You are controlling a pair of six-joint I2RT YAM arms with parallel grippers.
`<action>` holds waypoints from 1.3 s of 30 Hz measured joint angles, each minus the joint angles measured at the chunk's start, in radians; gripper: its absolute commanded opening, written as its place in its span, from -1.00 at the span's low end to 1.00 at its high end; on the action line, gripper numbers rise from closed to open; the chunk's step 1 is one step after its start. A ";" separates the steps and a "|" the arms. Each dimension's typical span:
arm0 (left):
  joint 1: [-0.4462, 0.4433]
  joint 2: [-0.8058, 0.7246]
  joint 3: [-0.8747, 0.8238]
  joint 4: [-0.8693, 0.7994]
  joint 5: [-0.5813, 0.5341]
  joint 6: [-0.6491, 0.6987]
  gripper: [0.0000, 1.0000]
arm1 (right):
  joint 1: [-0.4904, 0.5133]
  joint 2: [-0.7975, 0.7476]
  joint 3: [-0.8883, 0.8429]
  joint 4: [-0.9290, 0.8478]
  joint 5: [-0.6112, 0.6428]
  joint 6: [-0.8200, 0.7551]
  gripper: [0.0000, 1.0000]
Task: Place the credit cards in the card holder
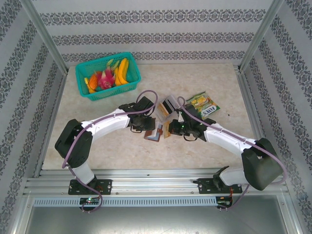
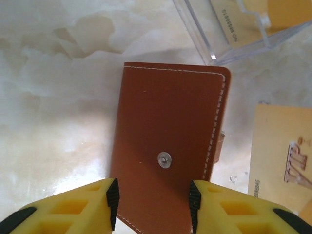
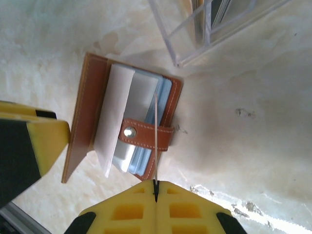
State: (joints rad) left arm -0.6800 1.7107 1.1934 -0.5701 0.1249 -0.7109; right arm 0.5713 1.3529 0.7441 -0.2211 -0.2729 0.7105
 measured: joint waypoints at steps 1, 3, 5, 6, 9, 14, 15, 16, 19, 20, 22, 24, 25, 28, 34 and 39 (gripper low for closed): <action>0.000 0.000 -0.004 0.000 -0.003 0.000 -0.27 | 0.006 0.000 0.000 -0.007 0.004 -0.001 -1.00; 0.000 0.000 -0.007 -0.003 -0.006 0.000 -0.40 | 0.016 0.000 0.000 -0.015 0.007 -0.001 -1.00; 0.000 0.000 -0.008 -0.003 -0.008 -0.001 -0.49 | 0.027 -0.002 0.000 -0.022 0.010 -0.001 -1.00; 0.000 0.000 -0.008 -0.003 -0.011 0.000 -0.53 | 0.033 -0.003 0.000 -0.026 0.011 -0.001 -1.00; 0.000 0.000 -0.008 -0.003 -0.017 0.000 -0.65 | 0.049 -0.009 0.000 -0.034 0.008 -0.001 -1.00; 0.000 0.000 -0.010 -0.004 -0.030 0.002 -0.56 | 0.065 -0.009 0.000 -0.028 -0.005 0.012 -1.00; 0.000 0.000 -0.011 -0.003 -0.031 0.000 -0.54 | 0.067 -0.009 0.000 -0.027 -0.006 0.018 -1.00; 0.000 0.000 -0.013 -0.003 -0.032 0.000 -0.47 | 0.071 -0.008 0.000 -0.027 -0.006 0.021 -1.00; 0.000 -0.005 -0.020 0.006 -0.029 0.006 -0.10 | 0.073 -0.003 0.000 -0.023 -0.006 0.024 -1.00; 0.000 -0.011 -0.025 0.010 -0.027 0.007 0.00 | 0.073 -0.001 0.000 -0.022 -0.005 0.024 -1.00; 0.000 -0.031 -0.034 0.020 -0.022 0.008 0.12 | 0.073 0.006 0.000 -0.021 -0.005 0.025 -1.00; 0.000 -0.040 -0.030 0.026 -0.020 0.012 0.14 | 0.073 0.013 0.000 -0.021 -0.005 0.026 -1.00; 0.000 -0.039 -0.025 0.027 -0.018 0.018 0.18 | 0.073 0.015 0.000 -0.021 -0.005 0.027 -1.00; -0.002 -0.017 0.001 0.023 -0.016 0.036 0.27 | 0.073 0.018 0.000 -0.020 -0.005 0.028 -1.00; -0.010 0.032 0.038 0.024 -0.005 0.065 0.34 | 0.073 0.018 0.000 -0.015 -0.005 0.033 -1.00; -0.014 0.065 0.057 -0.008 -0.011 0.082 -0.10 | 0.075 0.021 0.000 -0.012 -0.005 0.043 -1.00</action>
State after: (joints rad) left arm -0.6945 1.7760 1.2503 -0.5777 0.1139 -0.6285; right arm 0.6460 1.3743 0.7441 -0.2333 -0.2775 0.7540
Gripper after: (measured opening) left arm 0.554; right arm 0.042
